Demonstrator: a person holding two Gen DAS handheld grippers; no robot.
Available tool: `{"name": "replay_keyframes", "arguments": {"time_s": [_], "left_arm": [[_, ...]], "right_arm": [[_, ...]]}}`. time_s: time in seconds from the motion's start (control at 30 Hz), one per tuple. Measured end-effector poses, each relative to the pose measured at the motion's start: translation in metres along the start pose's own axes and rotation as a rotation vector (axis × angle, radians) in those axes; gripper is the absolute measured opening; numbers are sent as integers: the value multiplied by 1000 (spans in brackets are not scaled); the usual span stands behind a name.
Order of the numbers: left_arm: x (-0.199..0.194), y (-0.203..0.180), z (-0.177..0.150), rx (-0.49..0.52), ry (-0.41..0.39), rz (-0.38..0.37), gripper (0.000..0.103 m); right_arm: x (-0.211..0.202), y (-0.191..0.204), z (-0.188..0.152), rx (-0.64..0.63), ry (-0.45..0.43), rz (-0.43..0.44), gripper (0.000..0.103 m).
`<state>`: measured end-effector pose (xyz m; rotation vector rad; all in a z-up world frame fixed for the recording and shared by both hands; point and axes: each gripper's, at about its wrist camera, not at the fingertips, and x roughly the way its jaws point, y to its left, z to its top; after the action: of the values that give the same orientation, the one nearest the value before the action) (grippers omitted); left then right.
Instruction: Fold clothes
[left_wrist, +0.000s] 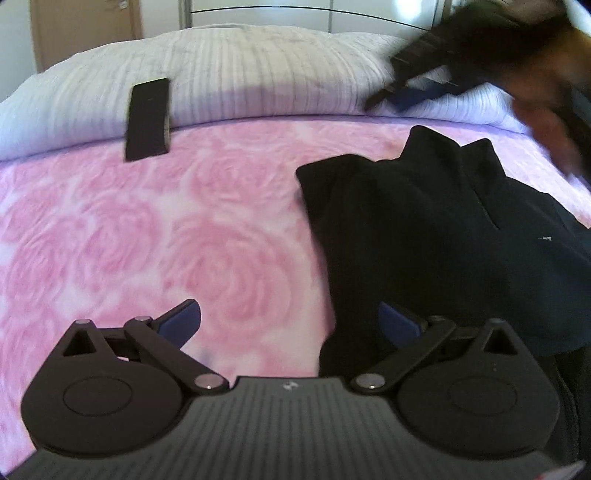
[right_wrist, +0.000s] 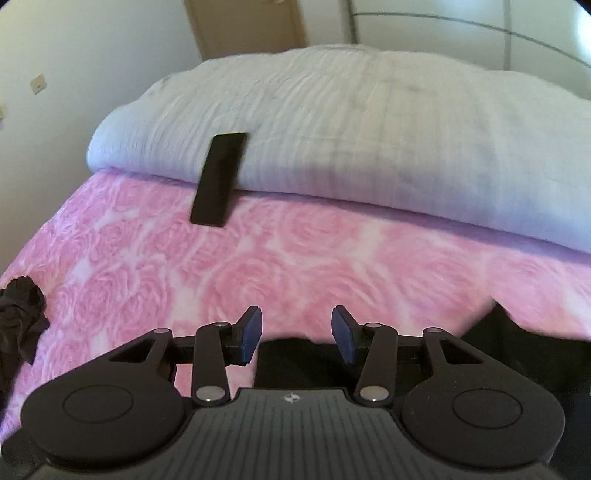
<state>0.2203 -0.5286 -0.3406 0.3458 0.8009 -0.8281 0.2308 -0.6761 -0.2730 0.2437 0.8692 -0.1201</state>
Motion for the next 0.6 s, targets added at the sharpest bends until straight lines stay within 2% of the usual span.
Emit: {"name": "replay_keyframes", "arguments": {"time_s": [0.1, 0.13, 0.23, 0.33, 0.37, 0.4, 0.43, 0.53, 0.6], "left_arm": [[29, -5, 7, 43, 69, 2, 101], [40, -8, 8, 68, 96, 9, 101], [56, -6, 5, 93, 124, -8, 103], [56, -2, 6, 103, 136, -19, 103], [55, -3, 7, 112, 139, -12, 103], [52, -4, 9, 124, 139, 4, 103], [48, -5, 11, 138, 135, 30, 101], [22, -13, 20, 167, 73, 93, 98], [3, -24, 21, 202, 26, 76, 98]], "right_arm": [[-33, -9, -37, 42, -43, -79, 42], [-37, -12, -56, 86, -30, -96, 39], [-35, -23, -107, 188, 63, -75, 37], [-27, -35, -143, 185, 140, -90, 37], [-29, -43, -152, 203, 146, -109, 28], [-35, -52, -159, 240, 133, -127, 17], [-41, -61, -165, 277, 120, -144, 17], [-67, -74, -180, 355, 83, -217, 20], [-87, -80, -192, 402, 57, -235, 26]]}}
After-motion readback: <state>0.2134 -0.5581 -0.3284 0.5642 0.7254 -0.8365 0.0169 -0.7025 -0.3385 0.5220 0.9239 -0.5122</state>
